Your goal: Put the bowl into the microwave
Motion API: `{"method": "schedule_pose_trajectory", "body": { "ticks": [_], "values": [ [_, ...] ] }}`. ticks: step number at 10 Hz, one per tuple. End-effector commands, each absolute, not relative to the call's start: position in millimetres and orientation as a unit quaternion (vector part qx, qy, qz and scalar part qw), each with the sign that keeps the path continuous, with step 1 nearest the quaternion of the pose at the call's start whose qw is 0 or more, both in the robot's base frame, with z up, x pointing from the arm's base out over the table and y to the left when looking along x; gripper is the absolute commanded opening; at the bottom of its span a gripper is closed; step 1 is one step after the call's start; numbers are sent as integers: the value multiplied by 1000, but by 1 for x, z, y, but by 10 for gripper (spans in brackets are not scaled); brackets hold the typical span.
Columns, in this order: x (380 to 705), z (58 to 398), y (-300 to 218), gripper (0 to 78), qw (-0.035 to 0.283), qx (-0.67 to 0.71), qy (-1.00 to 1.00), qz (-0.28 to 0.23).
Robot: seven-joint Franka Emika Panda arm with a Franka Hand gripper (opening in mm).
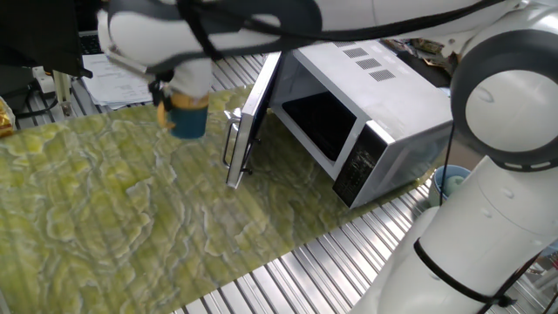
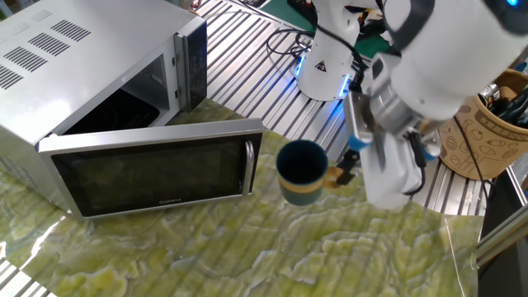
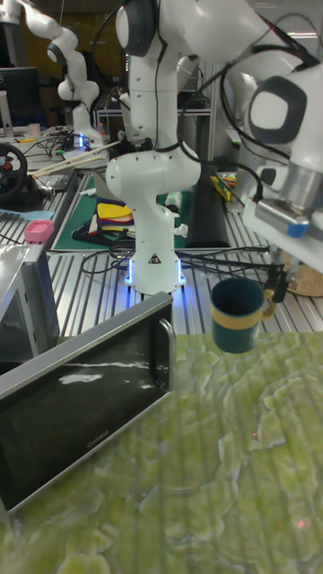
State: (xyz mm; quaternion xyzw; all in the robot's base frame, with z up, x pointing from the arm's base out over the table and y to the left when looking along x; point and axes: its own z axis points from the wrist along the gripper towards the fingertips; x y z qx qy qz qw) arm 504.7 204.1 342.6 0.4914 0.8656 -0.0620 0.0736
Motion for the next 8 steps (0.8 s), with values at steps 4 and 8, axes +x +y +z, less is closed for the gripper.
{"method": "schedule_pose_trajectory", "body": {
  "ticks": [4,8],
  "values": [
    [521,394,156,28,84,458,882,-81],
    [530,402,145,28,93,449,883,-99]
  ]
}}
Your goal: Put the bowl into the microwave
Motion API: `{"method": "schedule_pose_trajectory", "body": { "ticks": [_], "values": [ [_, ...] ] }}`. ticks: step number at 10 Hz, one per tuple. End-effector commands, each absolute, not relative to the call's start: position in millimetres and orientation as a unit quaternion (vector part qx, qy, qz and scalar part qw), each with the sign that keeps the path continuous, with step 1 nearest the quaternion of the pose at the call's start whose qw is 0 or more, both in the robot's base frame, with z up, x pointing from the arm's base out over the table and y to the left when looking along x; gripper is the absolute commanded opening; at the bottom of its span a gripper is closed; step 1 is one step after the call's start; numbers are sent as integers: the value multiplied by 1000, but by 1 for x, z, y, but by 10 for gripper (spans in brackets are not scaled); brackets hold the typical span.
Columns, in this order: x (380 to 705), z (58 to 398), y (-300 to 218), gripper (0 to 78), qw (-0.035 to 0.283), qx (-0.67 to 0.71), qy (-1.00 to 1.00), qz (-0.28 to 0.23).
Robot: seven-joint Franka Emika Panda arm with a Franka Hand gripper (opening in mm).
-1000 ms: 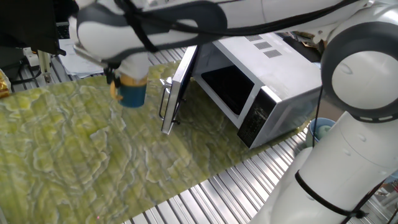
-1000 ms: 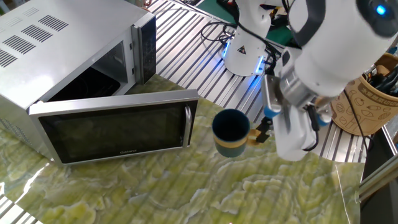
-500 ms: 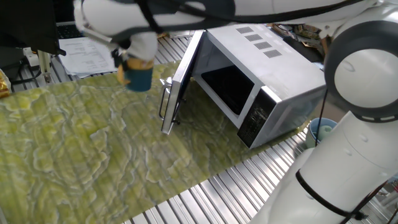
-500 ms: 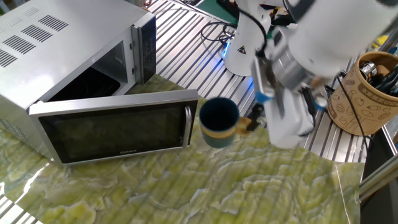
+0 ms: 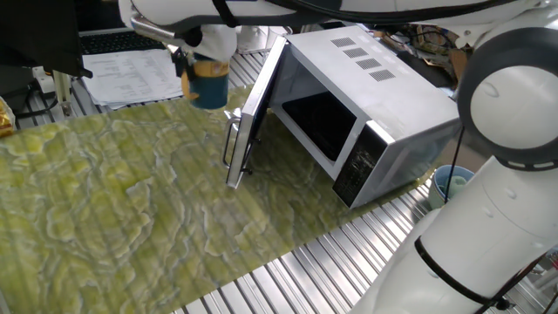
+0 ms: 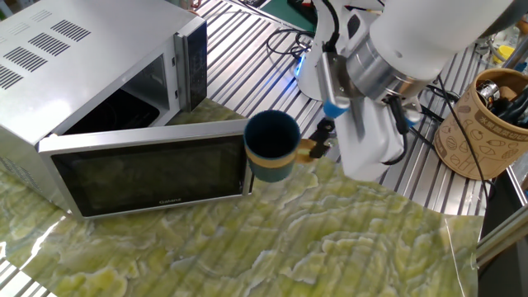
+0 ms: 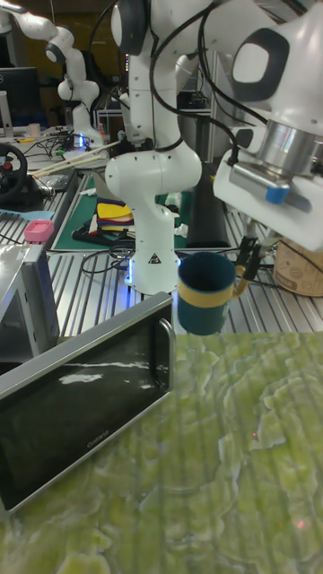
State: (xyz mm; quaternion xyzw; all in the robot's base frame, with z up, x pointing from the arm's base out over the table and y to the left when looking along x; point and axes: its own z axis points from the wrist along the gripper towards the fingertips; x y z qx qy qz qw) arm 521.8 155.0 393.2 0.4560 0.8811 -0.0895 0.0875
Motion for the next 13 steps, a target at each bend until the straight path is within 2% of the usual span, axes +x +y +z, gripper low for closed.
{"method": "schedule_pose_trajectory", "body": {
  "ticks": [1,4,8,13],
  "values": [
    [534,405,140,28,96,443,885,-107],
    [541,411,129,28,106,432,885,-133],
    [548,425,100,28,102,415,893,-142],
    [549,423,82,28,107,411,890,-166]
  ]
}}
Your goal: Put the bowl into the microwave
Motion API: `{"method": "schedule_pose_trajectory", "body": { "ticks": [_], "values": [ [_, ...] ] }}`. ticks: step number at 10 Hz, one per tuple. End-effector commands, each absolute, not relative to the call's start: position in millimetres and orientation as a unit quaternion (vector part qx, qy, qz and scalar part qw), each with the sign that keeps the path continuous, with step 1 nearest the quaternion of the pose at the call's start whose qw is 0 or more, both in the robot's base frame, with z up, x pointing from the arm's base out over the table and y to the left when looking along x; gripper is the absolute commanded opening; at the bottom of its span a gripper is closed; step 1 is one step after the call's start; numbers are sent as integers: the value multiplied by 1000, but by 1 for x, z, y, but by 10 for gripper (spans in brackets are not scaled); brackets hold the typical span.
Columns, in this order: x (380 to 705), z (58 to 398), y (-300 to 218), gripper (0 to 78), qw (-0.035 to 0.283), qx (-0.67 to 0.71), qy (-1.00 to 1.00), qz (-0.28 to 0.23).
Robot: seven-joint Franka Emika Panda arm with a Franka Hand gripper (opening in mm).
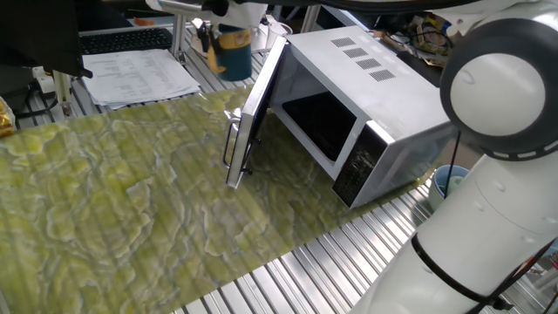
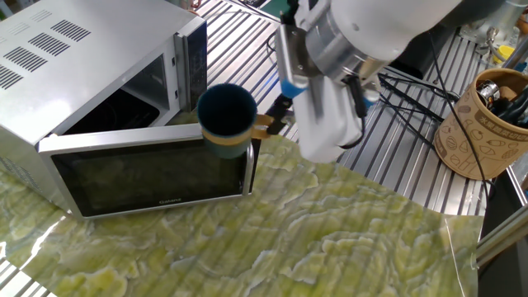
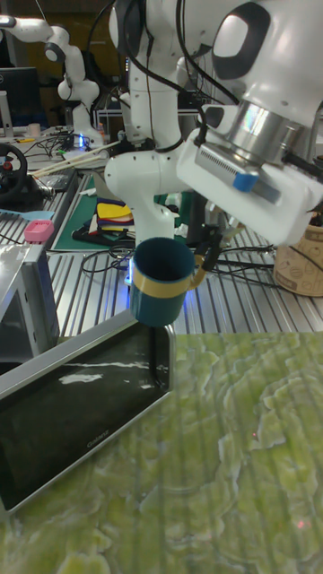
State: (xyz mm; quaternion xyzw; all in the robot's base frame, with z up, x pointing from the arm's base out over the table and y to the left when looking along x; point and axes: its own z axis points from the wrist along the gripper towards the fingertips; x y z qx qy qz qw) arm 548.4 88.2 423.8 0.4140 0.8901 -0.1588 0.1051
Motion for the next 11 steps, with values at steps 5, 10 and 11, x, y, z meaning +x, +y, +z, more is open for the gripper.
{"method": "schedule_pose_trajectory", "body": {
  "ticks": [5,10,11],
  "values": [
    [534,427,60,28,91,392,896,-188],
    [524,429,48,28,77,380,896,-218],
    [523,428,44,28,75,379,896,-219]
  ]
}}
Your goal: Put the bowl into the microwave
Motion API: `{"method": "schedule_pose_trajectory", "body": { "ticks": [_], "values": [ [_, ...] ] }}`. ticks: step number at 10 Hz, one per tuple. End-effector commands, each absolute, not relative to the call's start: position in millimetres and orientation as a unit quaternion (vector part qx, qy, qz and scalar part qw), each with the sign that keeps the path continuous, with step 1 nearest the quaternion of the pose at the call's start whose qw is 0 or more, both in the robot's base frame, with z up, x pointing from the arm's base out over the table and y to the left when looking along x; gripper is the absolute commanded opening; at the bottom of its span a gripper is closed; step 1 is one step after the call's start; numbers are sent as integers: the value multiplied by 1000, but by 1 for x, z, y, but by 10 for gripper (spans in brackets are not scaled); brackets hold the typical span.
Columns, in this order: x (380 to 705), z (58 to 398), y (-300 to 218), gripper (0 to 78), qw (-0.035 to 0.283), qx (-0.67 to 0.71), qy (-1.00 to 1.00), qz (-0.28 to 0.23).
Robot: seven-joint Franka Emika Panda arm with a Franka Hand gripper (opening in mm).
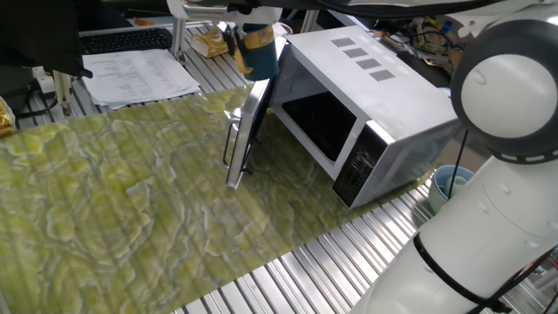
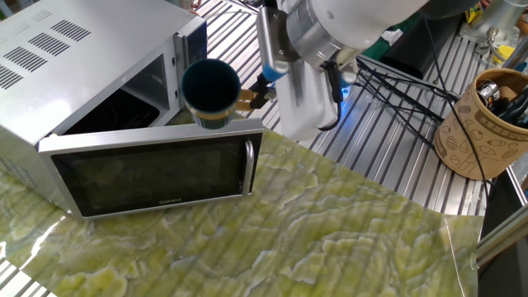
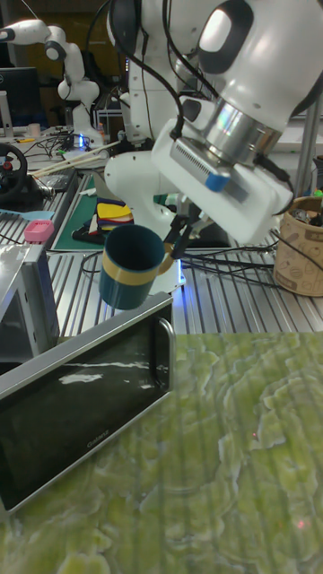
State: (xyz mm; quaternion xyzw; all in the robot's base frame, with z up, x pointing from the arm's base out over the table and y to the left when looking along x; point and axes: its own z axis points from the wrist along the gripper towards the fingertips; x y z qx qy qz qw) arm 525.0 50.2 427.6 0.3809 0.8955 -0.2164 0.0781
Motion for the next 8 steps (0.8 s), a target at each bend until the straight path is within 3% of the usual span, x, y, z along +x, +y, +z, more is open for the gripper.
{"method": "schedule_pose_trajectory", "body": {
  "ticks": [1,8],
  "values": [
    [522,427,40,28,74,378,896,-220],
    [526,413,20,28,59,372,898,-227]
  ]
}}
